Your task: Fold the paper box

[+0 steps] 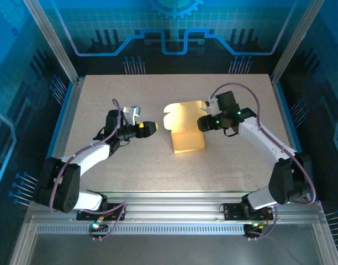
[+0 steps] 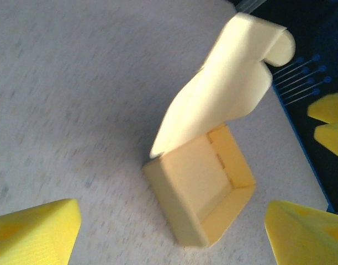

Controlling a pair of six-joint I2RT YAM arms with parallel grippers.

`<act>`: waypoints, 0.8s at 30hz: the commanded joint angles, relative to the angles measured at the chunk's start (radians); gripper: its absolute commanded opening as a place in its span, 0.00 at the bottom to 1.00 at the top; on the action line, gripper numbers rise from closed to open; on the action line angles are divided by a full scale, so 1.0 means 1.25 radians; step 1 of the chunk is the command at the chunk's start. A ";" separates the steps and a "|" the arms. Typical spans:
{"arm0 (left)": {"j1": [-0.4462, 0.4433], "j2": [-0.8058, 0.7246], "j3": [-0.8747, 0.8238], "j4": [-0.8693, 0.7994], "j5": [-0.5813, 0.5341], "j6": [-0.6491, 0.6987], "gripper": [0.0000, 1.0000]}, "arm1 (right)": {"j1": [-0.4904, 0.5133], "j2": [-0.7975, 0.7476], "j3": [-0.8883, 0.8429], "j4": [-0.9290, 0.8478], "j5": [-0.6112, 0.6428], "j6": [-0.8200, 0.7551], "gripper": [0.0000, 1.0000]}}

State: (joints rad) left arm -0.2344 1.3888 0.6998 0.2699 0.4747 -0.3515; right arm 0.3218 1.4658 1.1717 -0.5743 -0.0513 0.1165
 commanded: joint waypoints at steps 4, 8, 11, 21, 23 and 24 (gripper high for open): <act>-0.015 0.126 0.248 -0.229 0.040 0.277 0.93 | -0.115 0.133 0.145 -0.072 -0.228 -0.263 0.75; -0.015 0.231 0.437 -0.427 0.083 0.354 0.93 | -0.141 0.220 0.233 -0.138 -0.277 -0.419 0.79; -0.021 0.302 0.576 -0.565 0.102 0.410 0.93 | -0.142 0.298 0.333 -0.225 -0.258 -0.500 0.80; -0.041 0.472 0.856 -0.880 0.115 0.505 0.92 | -0.125 0.551 0.696 -0.549 -0.298 -0.682 0.71; -0.049 0.490 0.884 -0.906 0.106 0.505 0.92 | -0.113 0.587 0.749 -0.583 -0.282 -0.690 0.66; -0.050 0.500 0.898 -0.919 0.107 0.502 0.90 | -0.106 0.601 0.769 -0.592 -0.268 -0.691 0.62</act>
State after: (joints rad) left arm -0.2821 1.9823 1.7645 -0.7277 0.5926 0.2379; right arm 0.1585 2.1643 2.0575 -1.1542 -0.3843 -0.6792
